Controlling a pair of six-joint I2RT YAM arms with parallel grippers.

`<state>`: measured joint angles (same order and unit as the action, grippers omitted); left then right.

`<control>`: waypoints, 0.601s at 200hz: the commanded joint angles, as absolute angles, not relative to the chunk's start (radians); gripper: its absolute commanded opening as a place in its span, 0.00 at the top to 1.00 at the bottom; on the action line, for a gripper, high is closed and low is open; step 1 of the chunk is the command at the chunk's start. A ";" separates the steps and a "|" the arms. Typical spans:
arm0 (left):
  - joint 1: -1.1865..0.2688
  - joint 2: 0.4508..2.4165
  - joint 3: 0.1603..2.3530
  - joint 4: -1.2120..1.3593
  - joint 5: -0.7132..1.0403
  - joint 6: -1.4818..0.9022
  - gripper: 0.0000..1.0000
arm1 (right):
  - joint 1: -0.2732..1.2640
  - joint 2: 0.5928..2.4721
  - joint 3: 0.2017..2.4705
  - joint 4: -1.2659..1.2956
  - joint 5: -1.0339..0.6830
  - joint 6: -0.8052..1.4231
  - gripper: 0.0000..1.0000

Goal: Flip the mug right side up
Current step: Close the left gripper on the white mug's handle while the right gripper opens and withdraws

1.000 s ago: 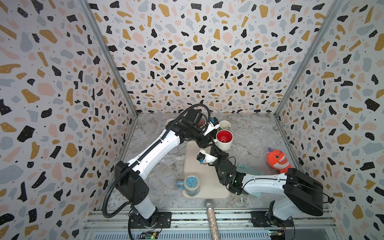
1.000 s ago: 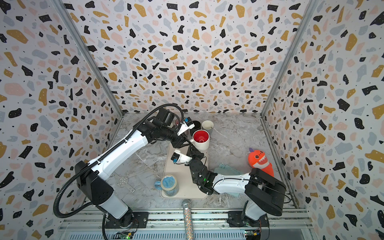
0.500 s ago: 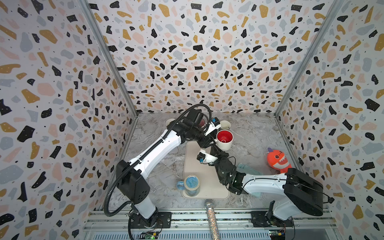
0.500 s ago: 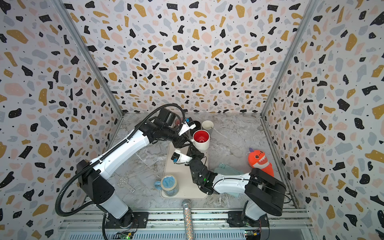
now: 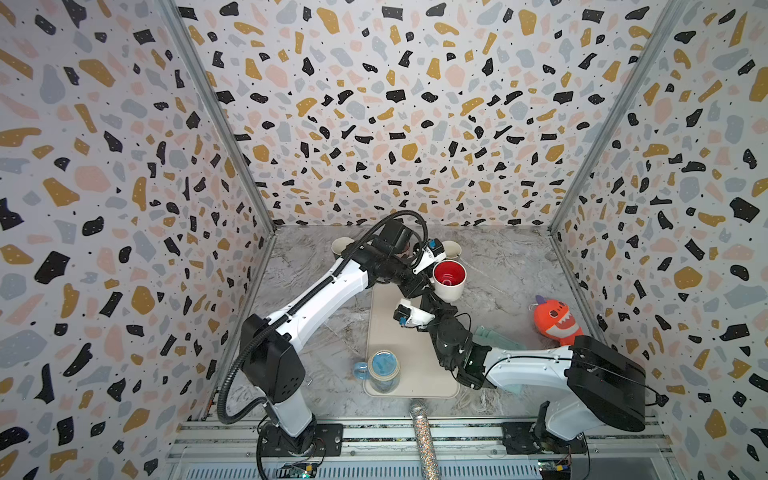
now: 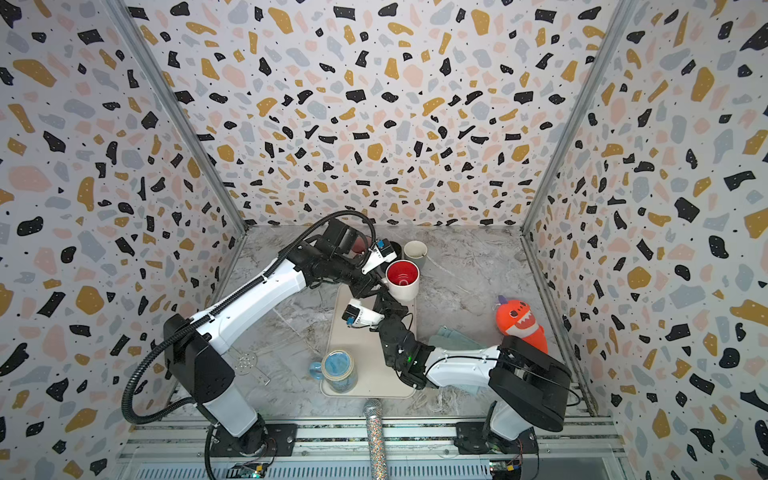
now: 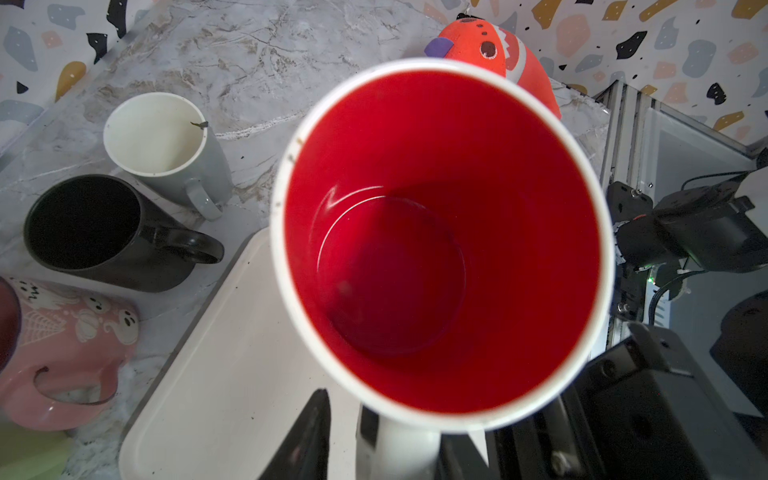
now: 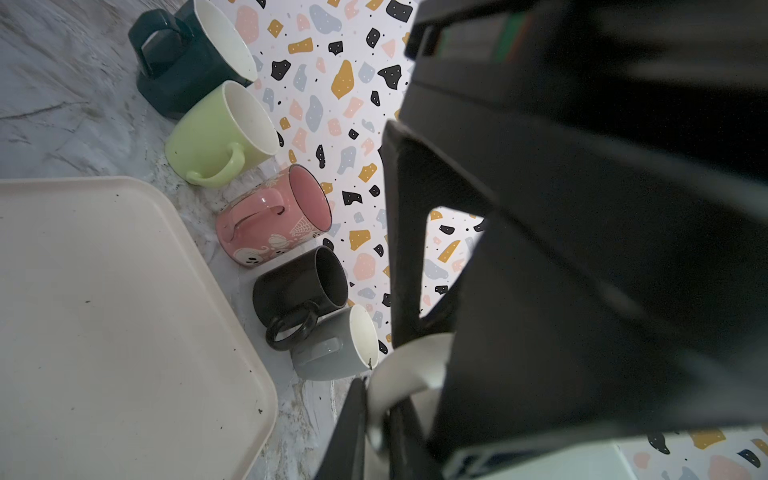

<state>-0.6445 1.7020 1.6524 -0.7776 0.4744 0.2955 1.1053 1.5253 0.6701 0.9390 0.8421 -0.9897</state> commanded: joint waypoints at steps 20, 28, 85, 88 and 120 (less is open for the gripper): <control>-0.649 1.710 1.674 -0.770 0.489 0.284 0.82 | 1.106 1.508 0.707 1.032 0.853 -0.998 1.00; -0.649 1.712 1.675 -0.771 0.488 0.281 0.90 | 1.106 1.508 0.706 1.033 0.855 -0.998 1.00; -0.649 1.721 1.686 -0.753 0.479 0.253 1.00 | 1.106 1.498 0.696 1.021 0.875 -0.987 1.00; -0.649 1.720 1.686 -0.751 0.478 0.251 1.00 | 1.106 1.498 0.696 1.020 0.878 -0.986 1.00; -0.646 1.719 1.693 -0.726 0.435 0.225 1.00 | 1.107 1.481 0.682 1.009 0.909 -0.980 0.88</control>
